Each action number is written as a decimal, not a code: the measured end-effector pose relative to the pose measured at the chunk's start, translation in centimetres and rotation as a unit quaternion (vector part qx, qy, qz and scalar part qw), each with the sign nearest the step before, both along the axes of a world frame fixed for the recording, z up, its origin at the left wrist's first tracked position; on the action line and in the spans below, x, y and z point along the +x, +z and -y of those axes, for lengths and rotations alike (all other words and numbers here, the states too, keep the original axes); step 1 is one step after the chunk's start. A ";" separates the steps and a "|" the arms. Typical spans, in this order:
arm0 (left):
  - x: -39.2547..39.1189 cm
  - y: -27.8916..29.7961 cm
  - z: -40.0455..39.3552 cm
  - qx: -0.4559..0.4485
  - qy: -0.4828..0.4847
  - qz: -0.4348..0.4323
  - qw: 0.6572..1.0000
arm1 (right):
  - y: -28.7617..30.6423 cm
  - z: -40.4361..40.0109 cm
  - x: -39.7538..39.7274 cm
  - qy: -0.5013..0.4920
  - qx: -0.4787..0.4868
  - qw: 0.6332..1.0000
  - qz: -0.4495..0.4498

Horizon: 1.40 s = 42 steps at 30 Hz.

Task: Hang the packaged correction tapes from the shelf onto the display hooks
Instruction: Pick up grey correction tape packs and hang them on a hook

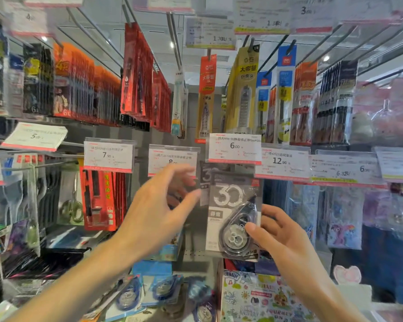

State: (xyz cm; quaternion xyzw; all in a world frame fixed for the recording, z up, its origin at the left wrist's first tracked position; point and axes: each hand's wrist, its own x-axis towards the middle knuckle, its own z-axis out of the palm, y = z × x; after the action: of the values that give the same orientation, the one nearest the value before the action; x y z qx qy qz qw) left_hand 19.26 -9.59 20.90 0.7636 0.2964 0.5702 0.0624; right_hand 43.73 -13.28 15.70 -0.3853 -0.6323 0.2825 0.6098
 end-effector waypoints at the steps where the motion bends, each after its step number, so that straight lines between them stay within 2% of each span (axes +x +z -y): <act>1: 0.1 1.1 0.0 0.028 0.009 -0.008 1.000 | 0.0 0.1 0.2 -0.005 0.007 1.000 0.000; 6: 0.8 4.9 -0.4 0.100 0.030 -0.058 0.993 | 0.5 0.3 0.6 -0.021 0.032 0.999 0.019; 11: 1.1 5.9 -0.5 0.124 0.015 -0.055 0.991 | 0.8 0.1 0.8 -0.039 0.042 0.998 0.031; 18: 1.0 6.7 0.0 0.125 -0.005 -0.028 0.992 | 1.7 -0.4 0.1 -0.045 0.051 0.996 0.056; 30: 0.7 6.3 -0.3 0.127 -0.004 -0.034 0.991 | 2.2 -1.4 -1.0 -0.018 0.061 0.997 0.050; 37: 0.4 4.1 -1.2 0.079 -0.018 -0.005 0.997 | 1.3 -2.5 -1.1 -0.061 0.063 0.995 0.039; 42: 0.2 -1.2 -2.3 0.012 -0.023 0.051 0.998 | 0.8 -3.1 -1.0 -0.094 0.077 0.992 0.020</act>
State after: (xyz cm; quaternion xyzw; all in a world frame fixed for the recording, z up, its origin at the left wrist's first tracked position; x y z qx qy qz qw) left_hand 19.47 -7.26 19.73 0.7409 0.2681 0.6104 0.0813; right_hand 42.70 -10.22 16.45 -0.3999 -0.6254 0.1666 0.6489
